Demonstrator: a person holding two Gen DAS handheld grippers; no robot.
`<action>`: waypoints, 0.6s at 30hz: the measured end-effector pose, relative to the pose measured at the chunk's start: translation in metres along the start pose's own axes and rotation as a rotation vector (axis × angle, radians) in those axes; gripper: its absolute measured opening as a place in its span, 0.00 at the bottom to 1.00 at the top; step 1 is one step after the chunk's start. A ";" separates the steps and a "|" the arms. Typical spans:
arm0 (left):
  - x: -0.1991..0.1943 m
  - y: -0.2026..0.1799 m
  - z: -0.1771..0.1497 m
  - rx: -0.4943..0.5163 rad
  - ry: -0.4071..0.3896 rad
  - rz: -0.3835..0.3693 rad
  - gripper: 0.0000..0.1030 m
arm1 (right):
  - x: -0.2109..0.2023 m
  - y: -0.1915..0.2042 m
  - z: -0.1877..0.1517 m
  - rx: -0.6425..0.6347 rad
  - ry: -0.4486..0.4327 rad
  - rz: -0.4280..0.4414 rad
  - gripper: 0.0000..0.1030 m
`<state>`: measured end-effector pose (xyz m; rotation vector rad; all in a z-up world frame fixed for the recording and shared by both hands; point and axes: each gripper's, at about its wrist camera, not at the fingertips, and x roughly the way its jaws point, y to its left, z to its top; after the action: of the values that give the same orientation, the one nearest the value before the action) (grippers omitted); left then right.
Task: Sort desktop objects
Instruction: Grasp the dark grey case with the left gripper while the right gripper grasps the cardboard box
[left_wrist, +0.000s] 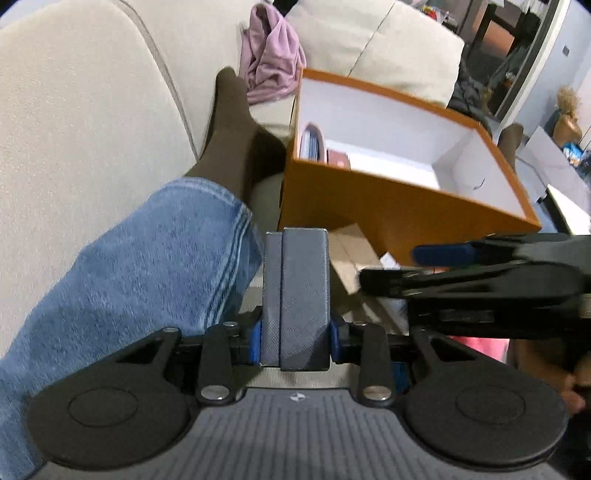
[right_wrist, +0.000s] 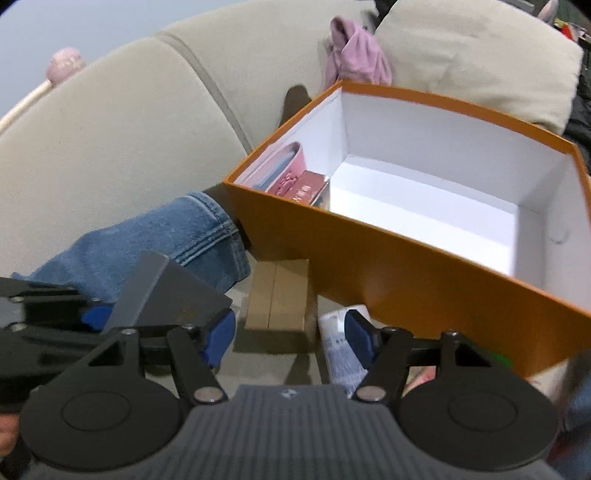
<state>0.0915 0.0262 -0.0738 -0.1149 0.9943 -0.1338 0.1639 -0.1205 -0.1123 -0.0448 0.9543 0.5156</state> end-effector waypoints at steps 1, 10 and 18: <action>0.001 0.000 0.003 -0.003 -0.008 -0.006 0.36 | 0.007 0.002 0.002 -0.006 0.012 -0.002 0.65; -0.006 0.009 0.022 -0.043 -0.065 -0.005 0.36 | 0.031 0.006 0.008 -0.032 0.064 0.014 0.48; -0.037 -0.006 0.043 -0.014 -0.142 -0.100 0.36 | -0.040 -0.011 0.002 0.003 -0.041 0.132 0.47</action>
<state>0.1076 0.0280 -0.0194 -0.1846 0.8480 -0.2069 0.1522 -0.1455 -0.0818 0.0310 0.9217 0.6345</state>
